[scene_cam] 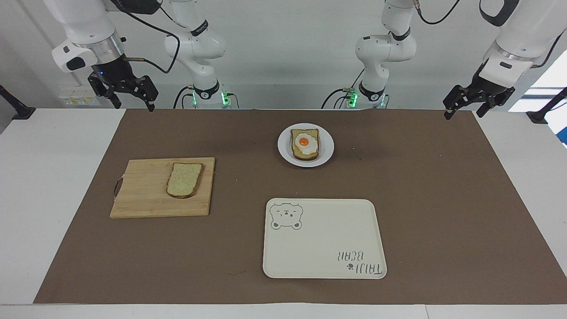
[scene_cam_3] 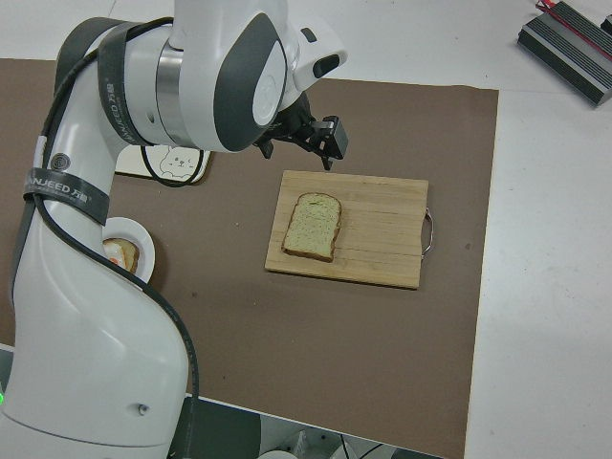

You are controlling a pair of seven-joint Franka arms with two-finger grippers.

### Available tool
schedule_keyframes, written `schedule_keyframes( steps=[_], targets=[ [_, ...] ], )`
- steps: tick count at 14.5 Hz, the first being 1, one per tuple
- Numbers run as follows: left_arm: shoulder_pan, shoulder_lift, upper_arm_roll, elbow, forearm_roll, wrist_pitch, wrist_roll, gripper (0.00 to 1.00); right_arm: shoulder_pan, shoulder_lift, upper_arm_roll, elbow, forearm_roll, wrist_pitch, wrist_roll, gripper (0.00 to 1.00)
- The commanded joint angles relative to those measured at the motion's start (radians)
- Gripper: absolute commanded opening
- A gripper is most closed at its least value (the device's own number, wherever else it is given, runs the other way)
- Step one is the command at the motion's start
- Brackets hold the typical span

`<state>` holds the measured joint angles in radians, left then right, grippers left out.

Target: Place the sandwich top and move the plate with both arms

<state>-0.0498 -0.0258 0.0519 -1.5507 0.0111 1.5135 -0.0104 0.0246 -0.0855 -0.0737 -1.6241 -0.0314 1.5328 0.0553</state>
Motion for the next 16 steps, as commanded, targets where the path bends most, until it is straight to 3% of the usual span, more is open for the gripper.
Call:
schedule_keyframes(
  steps=[1, 16],
  targets=[
    [-0.002, -0.013, 0.005, -0.002, -0.006, -0.019, 0.004, 1.0, 0.003, 0.0, 0.011, 0.009, -0.022, 0.009, -0.003, 1.0],
    [-0.002, -0.013, 0.006, -0.002, -0.006, -0.019, 0.004, 1.0, -0.006, -0.007, -0.001, 0.029, 0.013, -0.017, -0.014, 1.0]
  ],
)
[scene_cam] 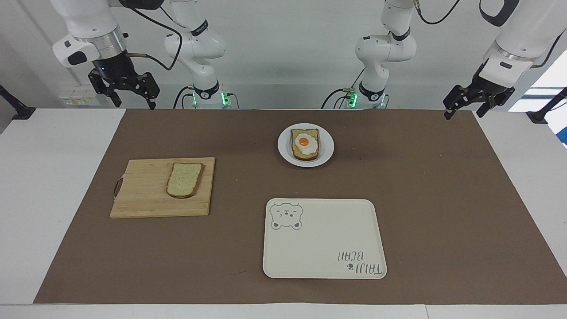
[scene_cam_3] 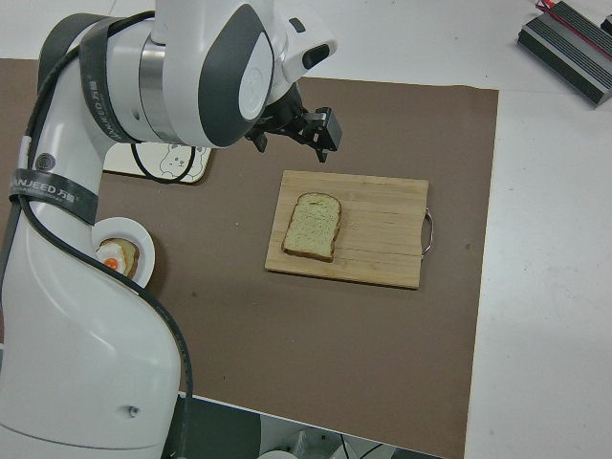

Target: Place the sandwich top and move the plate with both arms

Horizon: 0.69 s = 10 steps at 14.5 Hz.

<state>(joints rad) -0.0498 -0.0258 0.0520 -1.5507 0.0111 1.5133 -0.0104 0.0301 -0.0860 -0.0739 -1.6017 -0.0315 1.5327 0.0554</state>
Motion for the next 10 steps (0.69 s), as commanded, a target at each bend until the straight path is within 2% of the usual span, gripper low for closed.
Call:
schedule_keyframes(
  steps=[1, 10],
  targets=[
    [-0.002, -0.013, 0.005, -0.002, -0.006, -0.019, 0.004, 1.0, -0.012, -0.006, 0.002, 0.006, 0.012, -0.017, -0.02, 1.0],
    [-0.016, -0.02, 0.002, -0.017, -0.02, -0.025, -0.003, 1.0, -0.004, -0.011, 0.009, 0.0, 0.01, 0.003, -0.015, 1.0]
  ],
)
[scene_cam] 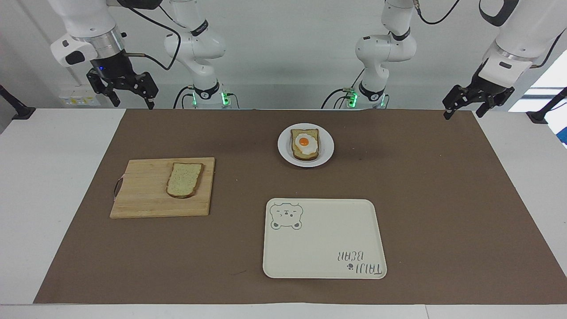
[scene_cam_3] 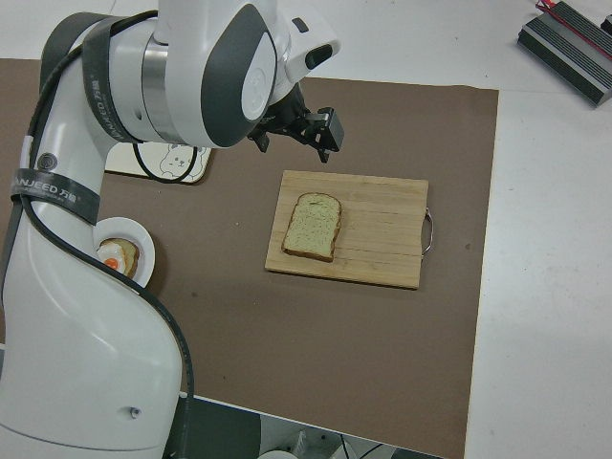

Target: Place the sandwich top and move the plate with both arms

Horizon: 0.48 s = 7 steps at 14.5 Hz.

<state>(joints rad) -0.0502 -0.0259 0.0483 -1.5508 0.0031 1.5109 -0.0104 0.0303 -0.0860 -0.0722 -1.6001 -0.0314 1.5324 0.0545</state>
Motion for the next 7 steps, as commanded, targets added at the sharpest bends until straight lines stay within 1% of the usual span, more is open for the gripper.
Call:
schedule_keyframes(
  steps=[1, 7],
  targets=[
    [-0.016, -0.02, 0.005, -0.015, -0.014, -0.029, 0.0, 1.0, -0.004, -0.009, 0.008, -0.001, 0.011, 0.008, -0.016, 1.0],
    [0.0, -0.016, 0.008, -0.003, -0.012, -0.044, 0.003, 1.0, -0.004, -0.012, 0.008, -0.006, 0.011, 0.005, -0.018, 1.0]
  ],
)
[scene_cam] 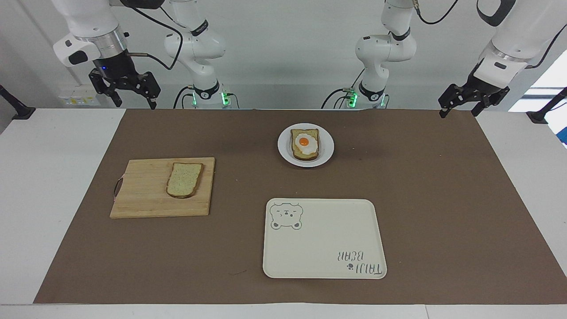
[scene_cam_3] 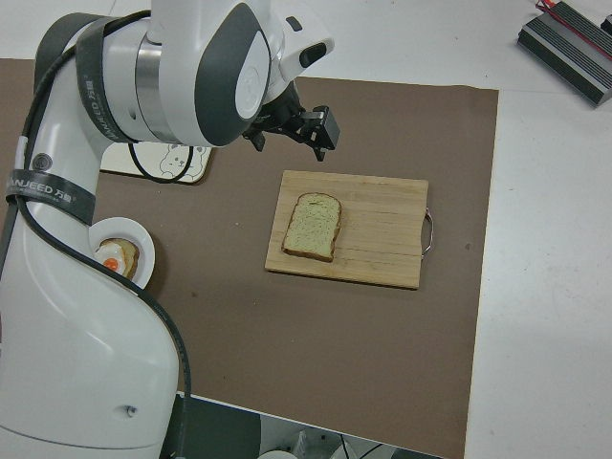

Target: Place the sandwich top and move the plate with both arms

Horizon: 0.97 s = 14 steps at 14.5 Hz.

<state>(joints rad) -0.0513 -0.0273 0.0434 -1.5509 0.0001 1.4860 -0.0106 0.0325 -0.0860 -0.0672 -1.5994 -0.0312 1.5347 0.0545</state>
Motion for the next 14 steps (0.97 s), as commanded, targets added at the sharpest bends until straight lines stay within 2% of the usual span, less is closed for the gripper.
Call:
schedule_keyframes(
  steps=[1, 14],
  targets=[
    [0.002, -0.016, 0.018, -0.003, -0.009, -0.021, 0.003, 1.0, -0.006, -0.012, 0.003, -0.007, 0.011, 0.002, -0.019, 1.0],
    [-0.001, -0.016, 0.018, -0.003, -0.009, -0.021, 0.004, 1.0, -0.006, -0.032, 0.001, -0.04, 0.013, 0.008, -0.024, 1.0]
  ],
)
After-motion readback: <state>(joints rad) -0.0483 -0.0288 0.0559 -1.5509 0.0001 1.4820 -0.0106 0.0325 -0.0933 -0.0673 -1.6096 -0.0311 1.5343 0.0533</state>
